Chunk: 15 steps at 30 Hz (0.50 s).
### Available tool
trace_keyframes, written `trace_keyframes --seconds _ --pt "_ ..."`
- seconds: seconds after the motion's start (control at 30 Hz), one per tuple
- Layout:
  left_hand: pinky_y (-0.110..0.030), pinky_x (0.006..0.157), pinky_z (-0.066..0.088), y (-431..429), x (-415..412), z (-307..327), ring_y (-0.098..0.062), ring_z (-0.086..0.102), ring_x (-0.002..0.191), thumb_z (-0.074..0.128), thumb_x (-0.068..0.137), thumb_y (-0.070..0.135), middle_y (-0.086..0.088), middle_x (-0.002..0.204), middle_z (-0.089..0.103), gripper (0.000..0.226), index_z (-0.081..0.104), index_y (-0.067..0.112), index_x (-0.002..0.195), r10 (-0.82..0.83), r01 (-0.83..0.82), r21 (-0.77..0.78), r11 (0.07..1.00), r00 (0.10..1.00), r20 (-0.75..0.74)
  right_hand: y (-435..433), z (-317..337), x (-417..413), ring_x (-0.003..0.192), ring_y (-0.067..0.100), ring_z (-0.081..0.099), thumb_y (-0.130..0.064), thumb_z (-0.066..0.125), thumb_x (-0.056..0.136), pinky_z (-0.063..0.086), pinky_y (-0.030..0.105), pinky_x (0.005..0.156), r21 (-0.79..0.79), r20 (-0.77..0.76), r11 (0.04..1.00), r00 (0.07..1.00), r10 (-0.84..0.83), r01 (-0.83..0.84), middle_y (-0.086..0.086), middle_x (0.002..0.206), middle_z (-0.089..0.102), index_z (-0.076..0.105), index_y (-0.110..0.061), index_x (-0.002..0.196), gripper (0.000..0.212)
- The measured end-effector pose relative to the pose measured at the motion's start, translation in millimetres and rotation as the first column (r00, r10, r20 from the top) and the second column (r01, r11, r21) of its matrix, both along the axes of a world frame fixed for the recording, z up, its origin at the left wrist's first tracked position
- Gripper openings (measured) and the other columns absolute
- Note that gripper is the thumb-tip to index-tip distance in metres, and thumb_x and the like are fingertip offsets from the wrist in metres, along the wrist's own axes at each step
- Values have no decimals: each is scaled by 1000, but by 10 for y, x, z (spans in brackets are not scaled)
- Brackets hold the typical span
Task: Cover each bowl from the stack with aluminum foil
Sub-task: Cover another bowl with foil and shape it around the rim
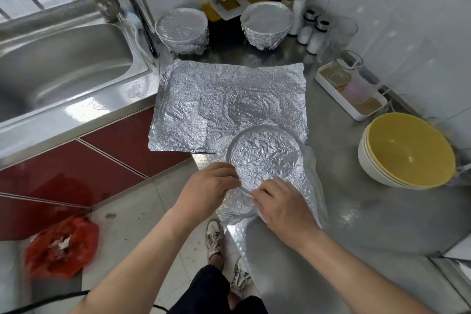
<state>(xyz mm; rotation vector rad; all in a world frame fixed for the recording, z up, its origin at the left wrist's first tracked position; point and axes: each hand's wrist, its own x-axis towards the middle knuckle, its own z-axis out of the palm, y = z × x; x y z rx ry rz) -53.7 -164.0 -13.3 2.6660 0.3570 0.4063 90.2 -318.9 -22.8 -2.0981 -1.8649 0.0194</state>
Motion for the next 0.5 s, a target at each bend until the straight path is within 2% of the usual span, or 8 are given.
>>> trace_keyframes --seconds 0.07,0.13,0.23,0.33,0.43,0.5 --pt "-34 80 58 12 6 15 -16 65 104 79 77 2 6 97 74 19 78 17 90 23 -23 0 1000 1000 -12 41 -11 -50 67 20 47 0 73 76 41 30 55 37 4 999 1000 -24 24 1 74 53 63 -12 77 14" --pt "-34 88 56 -11 1 45 -16 62 110 76 80 4 6 103 72 21 77 17 95 34 -34 -12 999 999 -21 71 -3 -106 65 20 45 1 72 75 37 27 53 65 2 997 999 -44 43 2 70 50 61 -11 72 16" --pt "-24 99 46 -110 -13 71 -16 59 114 76 79 10 6 110 71 26 76 16 104 -14 13 -15 1000 999 -41 110 0 -174 64 20 47 3 75 72 37 27 53 87 -25 993 996 -83 85 3 70 50 62 -10 73 18" --pt "-28 93 53 -123 -6 22 -15 63 109 68 88 20 5 104 73 15 76 14 99 -9 9 -9 1000 1000 -14 177 -14 -256 65 21 49 -3 74 76 41 30 55 77 -54 988 990 -129 133 2 71 52 63 -12 76 14" --pt "-30 82 58 -70 -10 -11 -14 66 104 77 80 9 5 97 74 11 78 13 90 16 -16 -10 1000 1000 6 168 25 -269 74 19 53 -20 70 82 46 31 63 43 -112 991 987 -118 124 -2 80 57 68 -16 88 7" --pt "-29 82 58 -35 -17 -1 -13 68 102 83 74 3 5 94 75 17 79 14 86 25 -25 -27 999 1000 7 123 94 -205 81 16 53 -33 57 87 45 29 69 22 -161 994 982 -100 105 -5 86 56 68 -19 94 18"
